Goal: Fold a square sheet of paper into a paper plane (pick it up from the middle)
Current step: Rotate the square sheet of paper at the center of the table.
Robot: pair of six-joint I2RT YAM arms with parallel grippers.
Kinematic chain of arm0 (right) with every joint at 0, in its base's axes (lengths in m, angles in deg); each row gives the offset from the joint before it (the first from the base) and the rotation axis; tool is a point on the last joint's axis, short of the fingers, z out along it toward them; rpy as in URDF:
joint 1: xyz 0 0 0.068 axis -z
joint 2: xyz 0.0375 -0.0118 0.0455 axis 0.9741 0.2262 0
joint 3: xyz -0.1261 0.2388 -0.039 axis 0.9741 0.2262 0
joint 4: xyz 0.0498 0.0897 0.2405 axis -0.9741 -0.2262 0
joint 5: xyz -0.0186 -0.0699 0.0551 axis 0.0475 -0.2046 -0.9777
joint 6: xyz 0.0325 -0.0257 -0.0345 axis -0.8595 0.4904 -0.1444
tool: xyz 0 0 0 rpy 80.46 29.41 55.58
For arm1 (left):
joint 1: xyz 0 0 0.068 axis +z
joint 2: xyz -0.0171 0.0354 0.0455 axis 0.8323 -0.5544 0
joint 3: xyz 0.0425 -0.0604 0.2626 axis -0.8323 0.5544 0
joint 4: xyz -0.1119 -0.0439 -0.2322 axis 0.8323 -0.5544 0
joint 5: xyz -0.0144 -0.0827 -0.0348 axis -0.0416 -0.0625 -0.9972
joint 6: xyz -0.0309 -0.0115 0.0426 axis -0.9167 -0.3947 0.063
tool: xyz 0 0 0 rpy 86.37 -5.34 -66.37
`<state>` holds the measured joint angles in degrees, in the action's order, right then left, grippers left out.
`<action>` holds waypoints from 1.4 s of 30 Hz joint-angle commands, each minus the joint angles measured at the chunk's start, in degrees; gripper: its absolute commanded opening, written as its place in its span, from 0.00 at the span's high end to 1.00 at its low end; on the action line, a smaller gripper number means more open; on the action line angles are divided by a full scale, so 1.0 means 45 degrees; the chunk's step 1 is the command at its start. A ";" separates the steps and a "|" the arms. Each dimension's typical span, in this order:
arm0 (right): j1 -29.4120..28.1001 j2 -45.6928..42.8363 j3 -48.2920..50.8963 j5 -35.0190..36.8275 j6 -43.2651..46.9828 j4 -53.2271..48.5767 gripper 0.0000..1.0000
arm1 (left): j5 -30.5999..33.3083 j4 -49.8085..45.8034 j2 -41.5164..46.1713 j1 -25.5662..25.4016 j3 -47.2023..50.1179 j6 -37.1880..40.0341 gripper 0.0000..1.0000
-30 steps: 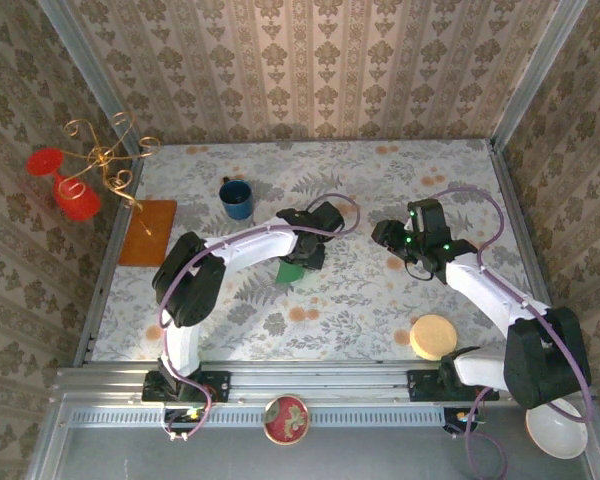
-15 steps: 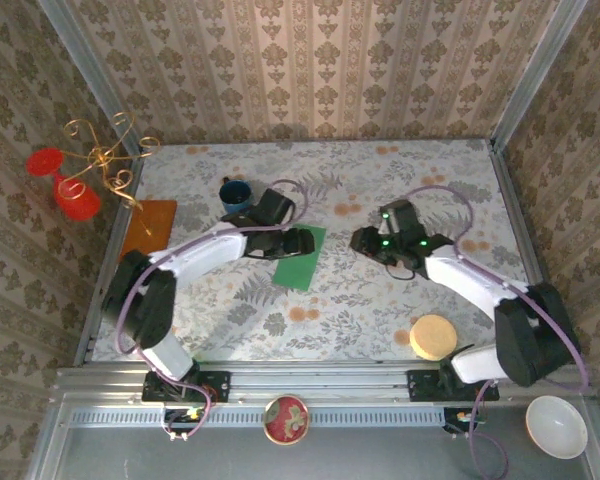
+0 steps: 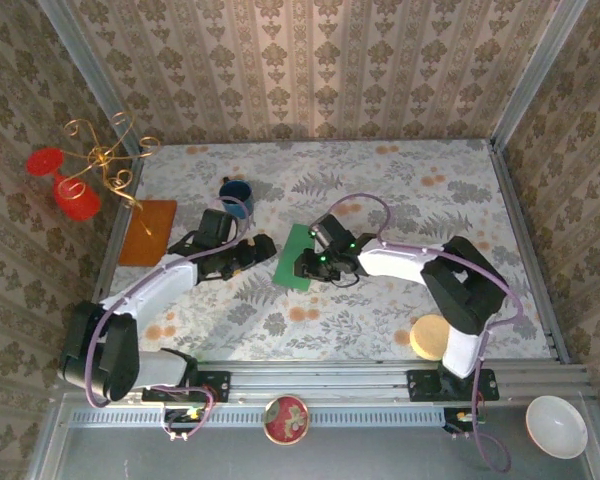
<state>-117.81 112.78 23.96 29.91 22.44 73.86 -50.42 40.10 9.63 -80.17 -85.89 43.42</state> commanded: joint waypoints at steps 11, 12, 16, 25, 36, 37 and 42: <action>0.0575 0.1083 -0.0470 -0.0259 0.3374 -0.3965 0.67 | -0.1327 -0.0761 -0.1086 -0.0412 -0.0916 0.1048 0.00; 0.0670 0.1043 -0.0454 -0.0225 0.3716 -0.4298 0.67 | -0.1336 -0.0761 -0.1188 -0.0416 -0.0970 0.1069 0.01; 0.0784 0.0094 -0.0413 -0.0481 0.4404 -0.4355 0.67 | -0.1447 -0.0746 -0.1595 -0.1071 -0.1078 0.0882 0.07; 0.1559 -0.0865 0.0405 -0.0929 0.0461 -0.0634 0.65 | -0.1433 -0.0280 -0.2264 -0.2228 -0.0806 -0.0553 0.26; 0.1912 0.0539 0.0272 -0.1121 0.0333 -0.0976 0.69 | -0.1565 0.0155 -0.3103 -0.2613 -0.0512 -0.1813 0.52; 0.1935 0.0650 0.0272 -0.1139 0.0365 -0.1006 0.70 | -0.1566 0.0170 -0.3197 -0.2632 -0.0492 -0.1872 0.52; 0.2015 0.1179 0.0173 -0.0994 0.0471 -0.1667 0.71 | -0.1580 0.0246 -0.3425 -0.2648 -0.0420 -0.2049 0.56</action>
<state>-108.98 115.95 24.64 24.68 25.16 69.53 -56.84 40.91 -5.47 -91.62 -88.64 35.80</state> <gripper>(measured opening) 0.294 0.443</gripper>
